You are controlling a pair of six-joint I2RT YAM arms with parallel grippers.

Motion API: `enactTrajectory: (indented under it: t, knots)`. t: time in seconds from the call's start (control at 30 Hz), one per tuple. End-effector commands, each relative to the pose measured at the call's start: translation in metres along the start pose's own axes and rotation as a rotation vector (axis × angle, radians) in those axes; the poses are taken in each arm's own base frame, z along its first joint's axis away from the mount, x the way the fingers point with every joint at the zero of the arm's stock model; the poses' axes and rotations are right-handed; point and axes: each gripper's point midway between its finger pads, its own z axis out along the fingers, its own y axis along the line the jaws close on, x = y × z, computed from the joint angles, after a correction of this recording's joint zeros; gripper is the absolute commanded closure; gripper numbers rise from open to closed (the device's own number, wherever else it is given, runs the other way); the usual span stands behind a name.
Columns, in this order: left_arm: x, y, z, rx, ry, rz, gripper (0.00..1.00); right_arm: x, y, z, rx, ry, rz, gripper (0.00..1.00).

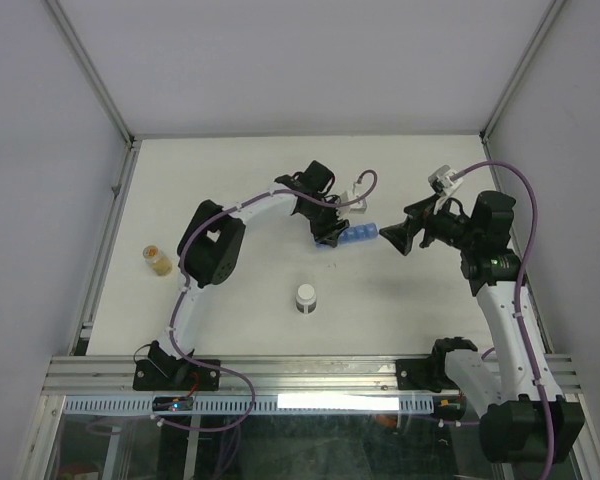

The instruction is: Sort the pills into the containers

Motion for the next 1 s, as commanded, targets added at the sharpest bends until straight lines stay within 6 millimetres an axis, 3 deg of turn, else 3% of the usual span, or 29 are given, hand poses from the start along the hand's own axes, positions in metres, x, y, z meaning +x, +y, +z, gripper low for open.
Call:
enactTrajectory:
  t: [0.0, 0.2, 0.3, 0.37, 0.53, 0.63, 0.73, 0.83, 0.97]
  knots:
    - [-0.039, -0.025, -0.015, 0.121, -0.144, 0.216, 0.51, -0.02, -0.006, -0.008, 0.038, -0.045, -0.065, 0.01]
    - [-0.045, -0.035, -0.012, 0.16, -0.169, 0.3, 0.42, -0.019, -0.011, -0.012, 0.043, -0.046, -0.059, 0.01]
    - [-0.06, -0.032, -0.021, 0.122, -0.202, 0.31, 0.41, -0.017, -0.007, -0.013, 0.006, -0.05, -0.069, 0.01]
    - [-0.076, -0.03, -0.035, 0.072, -0.259, 0.329, 0.39, -0.015, 0.003, -0.013, -0.058, -0.05, -0.085, 0.01]
    - [-0.123, -0.041, -0.1, -0.129, -0.5, 0.431, 0.28, 0.0, 0.02, -0.012, -0.187, -0.053, -0.191, 0.01]
    - [-0.115, -0.051, -0.128, -0.261, -0.597, 0.42, 0.2, 0.024, 0.029, -0.011, -0.303, -0.049, -0.383, 0.01]
    - [-0.104, -0.055, -0.159, -0.425, -0.721, 0.391, 0.02, 0.043, 0.035, -0.011, -0.392, -0.058, -0.592, 0.01]
    - [-0.084, -0.063, -0.178, -0.474, -0.842, 0.333, 0.01, 0.054, 0.02, 0.002, -0.435, -0.016, -0.781, 0.02]
    - [-0.06, -0.058, -0.178, -0.467, -0.857, 0.191, 0.01, 0.085, 0.001, 0.027, -0.591, 0.184, -0.867, 0.03]
